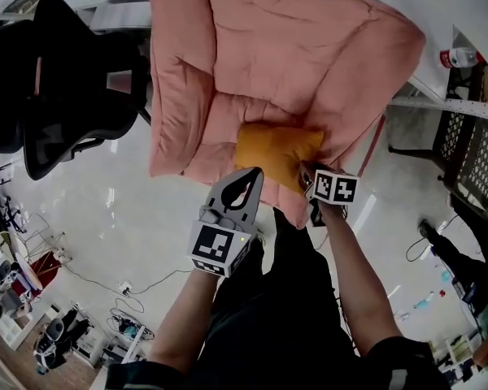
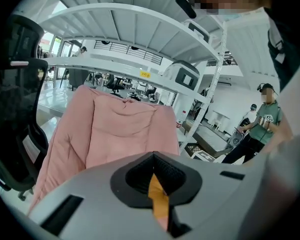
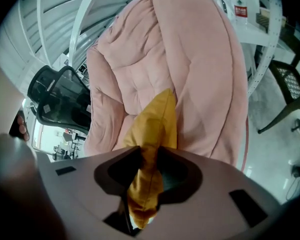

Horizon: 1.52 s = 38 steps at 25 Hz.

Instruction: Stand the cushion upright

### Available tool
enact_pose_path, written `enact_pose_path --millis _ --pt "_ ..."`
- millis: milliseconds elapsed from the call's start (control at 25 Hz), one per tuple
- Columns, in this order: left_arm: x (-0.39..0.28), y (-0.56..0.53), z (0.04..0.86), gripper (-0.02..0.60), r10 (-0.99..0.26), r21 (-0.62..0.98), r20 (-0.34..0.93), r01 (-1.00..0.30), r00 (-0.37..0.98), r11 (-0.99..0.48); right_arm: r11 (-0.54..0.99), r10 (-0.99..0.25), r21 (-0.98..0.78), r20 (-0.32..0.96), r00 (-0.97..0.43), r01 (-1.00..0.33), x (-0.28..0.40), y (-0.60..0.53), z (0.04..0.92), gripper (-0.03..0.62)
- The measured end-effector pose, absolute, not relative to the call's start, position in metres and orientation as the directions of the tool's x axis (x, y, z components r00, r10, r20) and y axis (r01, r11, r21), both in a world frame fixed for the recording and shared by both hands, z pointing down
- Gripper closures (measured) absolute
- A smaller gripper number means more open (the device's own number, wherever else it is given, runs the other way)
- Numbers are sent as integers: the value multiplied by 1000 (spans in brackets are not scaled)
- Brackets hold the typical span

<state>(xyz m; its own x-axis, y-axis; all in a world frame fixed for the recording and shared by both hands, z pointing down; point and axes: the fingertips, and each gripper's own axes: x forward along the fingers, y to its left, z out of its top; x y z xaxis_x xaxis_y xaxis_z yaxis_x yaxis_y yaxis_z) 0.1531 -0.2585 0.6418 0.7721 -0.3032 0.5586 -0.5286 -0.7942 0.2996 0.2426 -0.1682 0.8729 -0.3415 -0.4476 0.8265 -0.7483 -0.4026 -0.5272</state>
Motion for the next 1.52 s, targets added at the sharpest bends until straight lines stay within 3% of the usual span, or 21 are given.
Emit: enact_pose_path --millis 320,840,1200,1520 --pt "123 -251 627 575 -341 293 538 -550 771 -782 -311 -478 -515 811 -337 -799 219 -177 846 540" --pt "85 -249 588 575 -395 277 471 -557 789 -783 -118 -532 -473 772 -347 -873 184 -203 776 551" --pt "71 -246 554 575 -429 278 416 -562 802 -779 106 -517 -352 779 -354 -930 182 -212 716 557" --pt "64 -254 533 575 -476 263 389 -591 789 -763 391 -453 -253 784 -424 -885 176 -247 673 559"
